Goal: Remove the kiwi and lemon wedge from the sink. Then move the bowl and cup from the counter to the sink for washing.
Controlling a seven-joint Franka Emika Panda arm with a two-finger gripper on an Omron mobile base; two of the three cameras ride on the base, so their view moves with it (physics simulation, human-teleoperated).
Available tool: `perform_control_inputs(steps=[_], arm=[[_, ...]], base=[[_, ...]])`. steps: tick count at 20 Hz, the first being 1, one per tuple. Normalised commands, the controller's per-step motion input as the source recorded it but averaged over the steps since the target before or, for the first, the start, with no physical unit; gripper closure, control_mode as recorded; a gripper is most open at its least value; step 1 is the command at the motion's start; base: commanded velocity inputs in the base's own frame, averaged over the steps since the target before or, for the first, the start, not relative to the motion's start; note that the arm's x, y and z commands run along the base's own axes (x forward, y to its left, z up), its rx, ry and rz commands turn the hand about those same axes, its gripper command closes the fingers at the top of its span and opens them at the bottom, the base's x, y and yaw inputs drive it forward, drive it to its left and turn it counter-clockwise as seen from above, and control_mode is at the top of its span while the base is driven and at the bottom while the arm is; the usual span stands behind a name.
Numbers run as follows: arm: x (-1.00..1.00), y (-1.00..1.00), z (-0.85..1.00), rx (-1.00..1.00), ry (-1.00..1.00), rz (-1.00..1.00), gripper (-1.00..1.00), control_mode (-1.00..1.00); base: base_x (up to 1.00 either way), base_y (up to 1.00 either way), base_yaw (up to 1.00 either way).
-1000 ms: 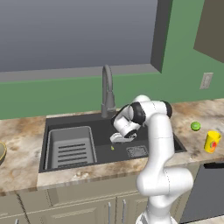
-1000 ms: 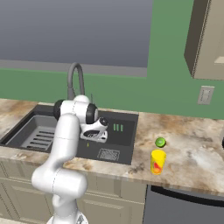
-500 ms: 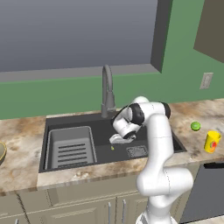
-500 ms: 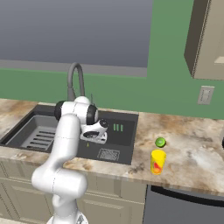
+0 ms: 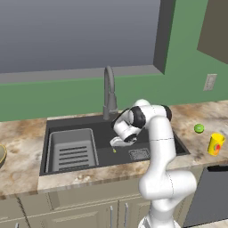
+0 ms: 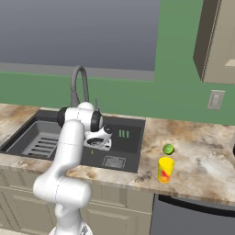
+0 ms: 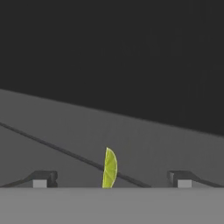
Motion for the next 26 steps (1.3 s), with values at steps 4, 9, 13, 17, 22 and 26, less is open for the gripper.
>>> perform_control_inputs(steps=[4, 9, 13, 17, 22, 26], arm=[[0.1, 0.05, -0.04, 0.0, 0.05, 0.0, -1.0, -1.0], [0.12, 0.05, -0.04, 0.0, 0.05, 0.0, -1.0, -1.0], [0.14, 0.06, -0.05, 0.0, 0.03, 0.0, -1.0, -1.0], [0.15, 0.05, -0.05, 0.0, 0.02, 0.0, -1.0, -1.0], [0.09, 0.01, -0.05, 0.0, 0.0, 0.0, -1.0, -1.0], [0.04, 0.0, -0.06, 0.0, 0.0, 0.0, -1.0, -1.0]], base=[[0.0, 0.0, 0.0], [0.0, 0.0, 0.0], [0.0, 0.0, 0.0], [0.0, 0.0, 0.0], [0.0, 0.0, 0.0], [0.0, 0.0, 0.0]])
